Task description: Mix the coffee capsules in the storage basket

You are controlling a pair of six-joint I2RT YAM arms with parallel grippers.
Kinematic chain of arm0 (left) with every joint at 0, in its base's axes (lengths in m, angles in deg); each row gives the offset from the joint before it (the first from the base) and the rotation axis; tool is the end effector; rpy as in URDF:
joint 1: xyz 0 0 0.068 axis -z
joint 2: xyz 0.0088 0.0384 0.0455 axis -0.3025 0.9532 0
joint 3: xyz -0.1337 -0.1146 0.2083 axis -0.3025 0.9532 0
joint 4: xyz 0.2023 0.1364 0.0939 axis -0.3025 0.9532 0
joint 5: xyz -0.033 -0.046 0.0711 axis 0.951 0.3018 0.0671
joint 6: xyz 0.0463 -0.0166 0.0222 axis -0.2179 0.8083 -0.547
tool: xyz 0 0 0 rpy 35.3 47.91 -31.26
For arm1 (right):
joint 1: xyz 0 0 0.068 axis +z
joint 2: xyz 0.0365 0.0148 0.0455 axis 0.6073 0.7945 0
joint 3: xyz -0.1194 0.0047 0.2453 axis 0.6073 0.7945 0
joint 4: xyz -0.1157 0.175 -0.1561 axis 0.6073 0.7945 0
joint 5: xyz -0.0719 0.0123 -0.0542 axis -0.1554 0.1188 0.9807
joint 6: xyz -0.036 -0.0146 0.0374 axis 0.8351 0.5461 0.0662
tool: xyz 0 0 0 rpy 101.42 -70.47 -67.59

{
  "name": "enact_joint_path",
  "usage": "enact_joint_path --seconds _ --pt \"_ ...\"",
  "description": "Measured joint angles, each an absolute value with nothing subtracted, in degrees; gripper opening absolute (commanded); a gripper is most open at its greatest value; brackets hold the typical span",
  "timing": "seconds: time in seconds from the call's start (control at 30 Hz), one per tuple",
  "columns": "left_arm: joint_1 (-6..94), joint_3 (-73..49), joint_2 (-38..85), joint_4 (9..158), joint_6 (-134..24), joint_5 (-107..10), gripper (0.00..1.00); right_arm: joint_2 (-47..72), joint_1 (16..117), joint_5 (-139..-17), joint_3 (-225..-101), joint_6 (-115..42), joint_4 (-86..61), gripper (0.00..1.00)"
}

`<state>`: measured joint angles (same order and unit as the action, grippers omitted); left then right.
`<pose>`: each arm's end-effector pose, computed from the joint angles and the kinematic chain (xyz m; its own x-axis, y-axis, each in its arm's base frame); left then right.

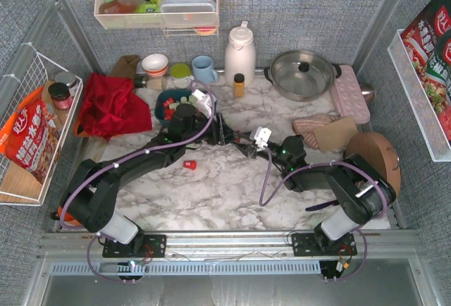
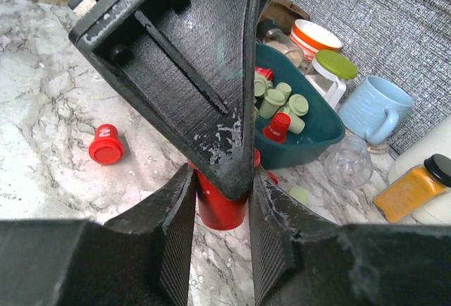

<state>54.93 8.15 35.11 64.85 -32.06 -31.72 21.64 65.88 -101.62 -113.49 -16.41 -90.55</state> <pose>0.2653 -0.2211 0.2589 -0.6624 -0.1482 -0.7344 0.6051 0.4723 -0.6410 0.2402 0.1515 0.2091 0.3995 -0.0081 -0.9167 -0.7807 0.5212 -0.3449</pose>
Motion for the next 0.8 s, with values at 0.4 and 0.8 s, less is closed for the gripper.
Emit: enact_joint_path --seconds 0.4,0.8 --pt "55.0 8.0 37.9 63.6 -29.2 -29.7 0.31 21.5 65.9 -101.3 -113.2 -15.3 -89.0 0.58" --pt "46.3 6.4 33.2 72.1 -31.7 -51.2 0.35 19.4 65.9 -92.5 -119.0 -18.1 -76.0 0.99"
